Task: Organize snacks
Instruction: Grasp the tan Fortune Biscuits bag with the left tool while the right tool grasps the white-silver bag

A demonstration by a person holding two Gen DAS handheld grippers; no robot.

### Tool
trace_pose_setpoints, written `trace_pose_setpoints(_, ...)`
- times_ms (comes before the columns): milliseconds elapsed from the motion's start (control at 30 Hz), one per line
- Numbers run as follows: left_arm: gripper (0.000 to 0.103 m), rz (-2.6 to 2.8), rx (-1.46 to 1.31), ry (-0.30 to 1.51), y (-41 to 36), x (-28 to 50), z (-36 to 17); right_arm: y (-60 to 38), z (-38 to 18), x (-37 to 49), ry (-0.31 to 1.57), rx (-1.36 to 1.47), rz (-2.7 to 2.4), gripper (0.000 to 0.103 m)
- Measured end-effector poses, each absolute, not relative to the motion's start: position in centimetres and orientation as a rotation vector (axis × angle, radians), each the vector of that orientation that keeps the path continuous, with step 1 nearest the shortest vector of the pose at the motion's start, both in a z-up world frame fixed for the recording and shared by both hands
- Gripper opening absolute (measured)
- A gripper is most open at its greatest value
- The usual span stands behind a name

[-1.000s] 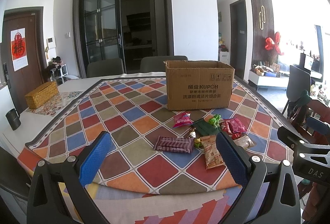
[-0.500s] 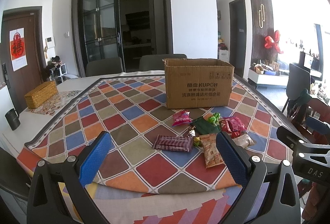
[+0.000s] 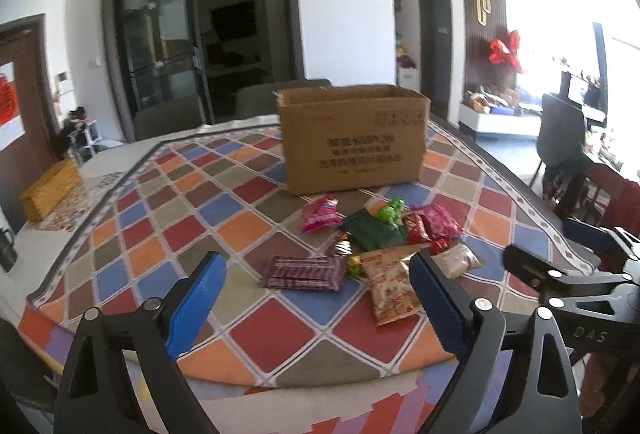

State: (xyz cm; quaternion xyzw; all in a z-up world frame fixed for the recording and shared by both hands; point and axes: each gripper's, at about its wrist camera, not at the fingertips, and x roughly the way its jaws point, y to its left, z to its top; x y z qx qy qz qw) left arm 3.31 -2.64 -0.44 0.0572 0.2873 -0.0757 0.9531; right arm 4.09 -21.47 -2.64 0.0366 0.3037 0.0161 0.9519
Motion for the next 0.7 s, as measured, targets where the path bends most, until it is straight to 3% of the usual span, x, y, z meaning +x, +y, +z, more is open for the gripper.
trace_pose_setpoints(333, 0.075, -0.303, 0.103, 0.769, -4.8, 8.1, -3.6, -22.7, -6.2, 8.6, 0.769, 0.109, 0.064, 0.088)
trace_pose_setpoints(500, 0.074, -0.359, 0.081, 0.846, -5.4, 10.0, -5.3, -22.9, -7.8, 10.5, 0.826, 0.122, 0.101, 0.083)
trace_pose_setpoints(700, 0.063, -0.405, 0.026, 0.949, -5.8, 12.0, -7.1, -22.6, -9.6, 12.6, 0.894, 0.131, 0.135, 0.075)
